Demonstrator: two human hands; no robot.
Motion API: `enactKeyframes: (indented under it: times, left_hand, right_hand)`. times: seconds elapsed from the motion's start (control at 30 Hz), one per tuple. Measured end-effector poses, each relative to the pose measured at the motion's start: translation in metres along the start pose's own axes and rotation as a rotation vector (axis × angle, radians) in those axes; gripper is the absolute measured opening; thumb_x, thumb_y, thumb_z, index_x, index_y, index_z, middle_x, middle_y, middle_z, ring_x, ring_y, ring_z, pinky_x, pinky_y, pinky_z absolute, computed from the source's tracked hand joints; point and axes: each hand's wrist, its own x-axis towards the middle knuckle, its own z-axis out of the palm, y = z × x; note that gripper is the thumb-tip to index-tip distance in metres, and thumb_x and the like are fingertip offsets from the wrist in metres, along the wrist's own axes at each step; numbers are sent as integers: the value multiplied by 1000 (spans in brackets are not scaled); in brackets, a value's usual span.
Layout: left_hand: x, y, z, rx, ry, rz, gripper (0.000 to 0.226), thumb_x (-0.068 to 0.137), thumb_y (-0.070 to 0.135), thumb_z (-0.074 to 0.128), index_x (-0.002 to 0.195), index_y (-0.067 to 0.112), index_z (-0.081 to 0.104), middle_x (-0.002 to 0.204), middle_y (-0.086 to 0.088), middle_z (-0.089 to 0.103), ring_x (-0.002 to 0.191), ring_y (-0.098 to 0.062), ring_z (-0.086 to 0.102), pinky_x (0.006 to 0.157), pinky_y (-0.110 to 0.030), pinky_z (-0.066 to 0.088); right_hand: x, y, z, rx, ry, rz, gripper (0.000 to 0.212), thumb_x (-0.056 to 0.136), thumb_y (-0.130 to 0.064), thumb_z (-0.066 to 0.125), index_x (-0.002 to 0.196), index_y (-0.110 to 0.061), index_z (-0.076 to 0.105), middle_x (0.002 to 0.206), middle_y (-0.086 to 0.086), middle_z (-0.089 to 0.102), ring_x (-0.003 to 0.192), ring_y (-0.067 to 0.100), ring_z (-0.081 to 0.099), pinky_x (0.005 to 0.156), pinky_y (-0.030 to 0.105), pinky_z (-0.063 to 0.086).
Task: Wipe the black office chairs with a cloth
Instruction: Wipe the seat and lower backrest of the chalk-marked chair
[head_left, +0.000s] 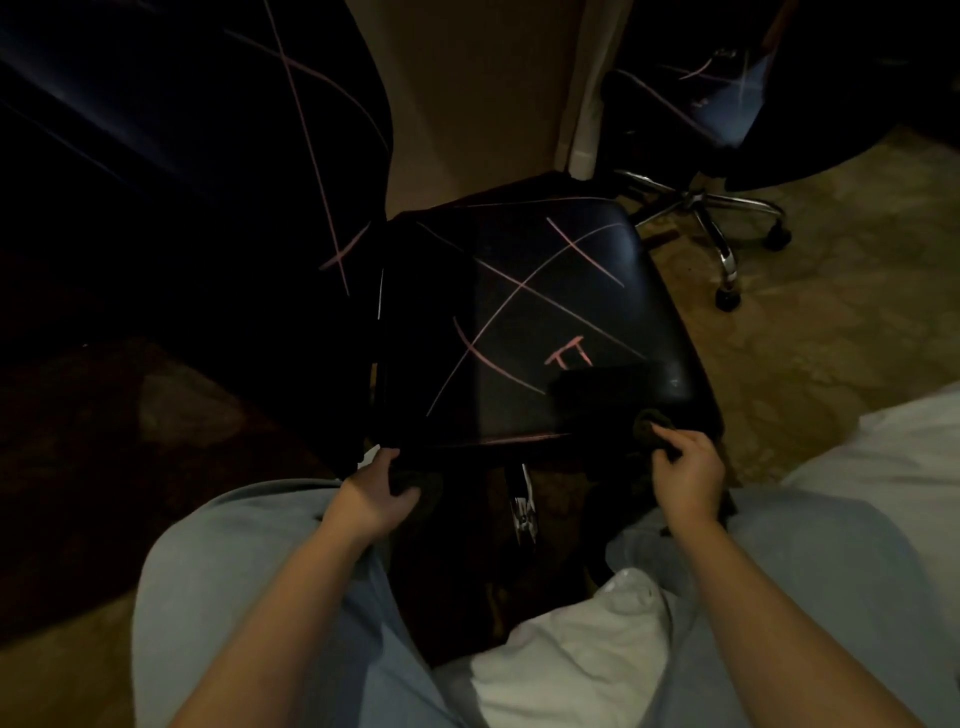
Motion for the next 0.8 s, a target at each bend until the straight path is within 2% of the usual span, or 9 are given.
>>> enactKeyframes:
  times: [0.23,0.4,0.53,0.63,0.8]
  left_hand:
    - [-4,-3,2,-89,0,49,62,87,29,68,141,14,40,126,-9,59,115,-21,57,84,-20,42]
    - [-5,-1,2,-84,-15,66,63,90,28,65,144,14,37,130,-8,55,119,-22,55,87,-22,44]
    - [-5,2,3,-61,-19,57,63,90,30,64,145,14,35,129,-9,57,117,-22,57,87,-22,44]
    - [-4,1,4,-71,-13,46,62,90,30,64,143,15,37,128,-9,58,116,-22,57,87,-21,43]
    - [-3,1,6,-90,-29,36,62,90,31,64,144,16,37,132,-9,55,123,-22,53,91,-23,41]
  right_hand:
    - [-9,-25,17,-3,-30,33,29,85,3,62,113,-3,68,111,17,59,97,34,60,84,26,39]
    - [-37,-66,46,26,-187,-88,30,84,1,62,111,-9,71,101,4,57,89,24,60,79,22,40]
    - [-50,-68,55,7,-318,-217,30,88,-5,62,114,-15,70,94,-8,51,80,12,54,72,19,42]
    - [-41,-58,46,6,-262,-192,30,86,-2,61,111,-15,72,99,-5,57,87,16,58,77,21,44]
    - [-13,-23,16,3,-29,-15,31,81,9,59,104,-6,73,108,14,64,99,32,62,87,26,41]
